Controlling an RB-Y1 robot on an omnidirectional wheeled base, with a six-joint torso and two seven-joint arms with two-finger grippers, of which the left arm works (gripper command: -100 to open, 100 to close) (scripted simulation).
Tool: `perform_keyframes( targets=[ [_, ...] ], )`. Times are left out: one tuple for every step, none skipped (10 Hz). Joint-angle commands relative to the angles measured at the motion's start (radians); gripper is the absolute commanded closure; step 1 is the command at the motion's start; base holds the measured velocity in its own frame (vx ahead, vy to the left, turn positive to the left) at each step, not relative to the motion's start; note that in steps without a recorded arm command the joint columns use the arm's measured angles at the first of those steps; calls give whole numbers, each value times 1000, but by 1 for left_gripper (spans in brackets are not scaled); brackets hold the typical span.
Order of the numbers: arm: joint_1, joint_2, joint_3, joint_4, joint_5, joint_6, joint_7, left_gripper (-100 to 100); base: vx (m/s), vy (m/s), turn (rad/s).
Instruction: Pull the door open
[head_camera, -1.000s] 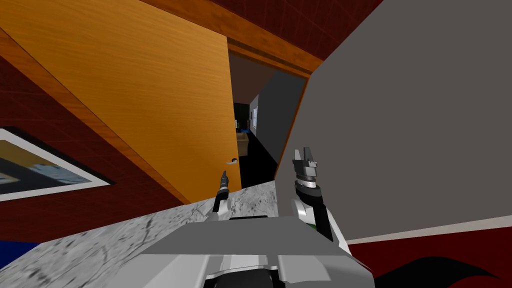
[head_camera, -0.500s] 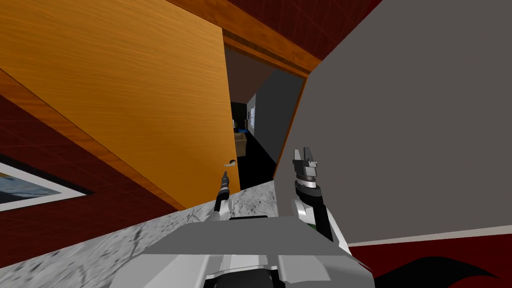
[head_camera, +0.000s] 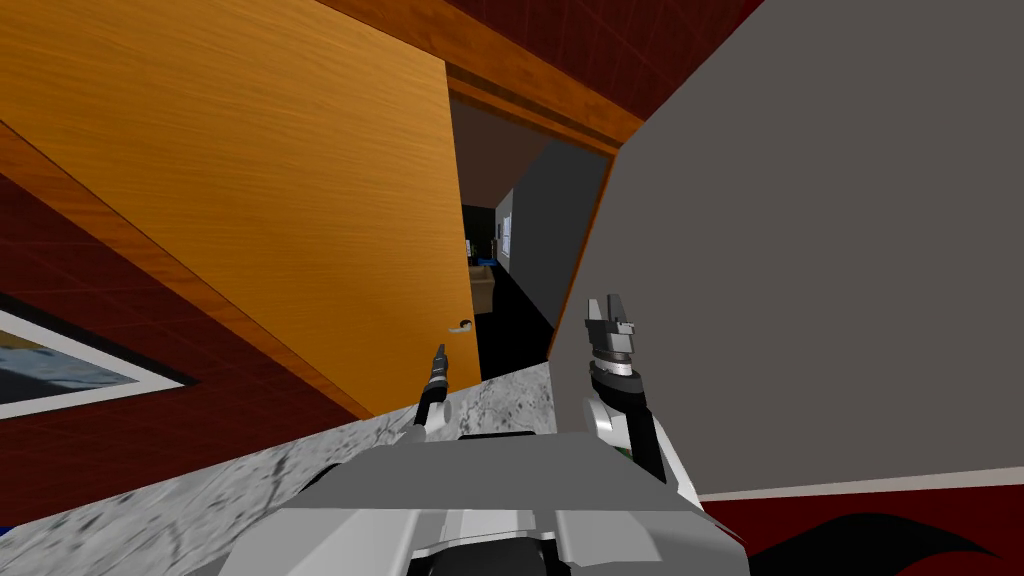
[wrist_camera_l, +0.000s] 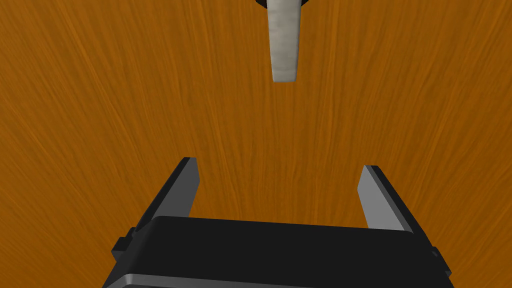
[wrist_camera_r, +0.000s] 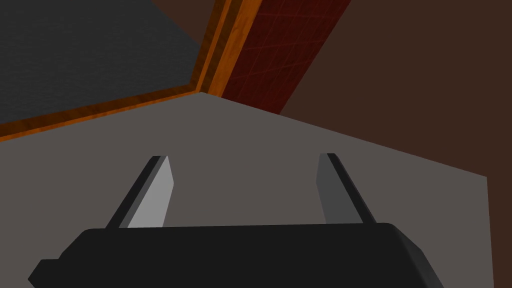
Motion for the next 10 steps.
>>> perform_keyframes(
  targets=[
    [20,29,0,-21,-3,18,11,-100,4,-5,6],
    [24,49,2,-18,-3,22,26,-100,0,0,-13],
    [28,67,3,-16,-3,23,45,-100,-4,3,-64],
    [30,71,5,-16,-2,22,55,-100,-2,0,-73],
    [33,70,7,-18,2,18,73,-100,59,-26,-144],
    [34,65,8,-20,5,14,80,-100,156,-54,-151],
    [34,62,9,-21,6,12,83,-100,155,-28,-67],
    [34,59,9,-22,7,11,86,-100,163,-7,-40],
    [34,55,10,-23,8,9,88,-100,196,8,-41],
    [34,51,10,-24,9,7,90,-100,208,16,-34]
  ],
)
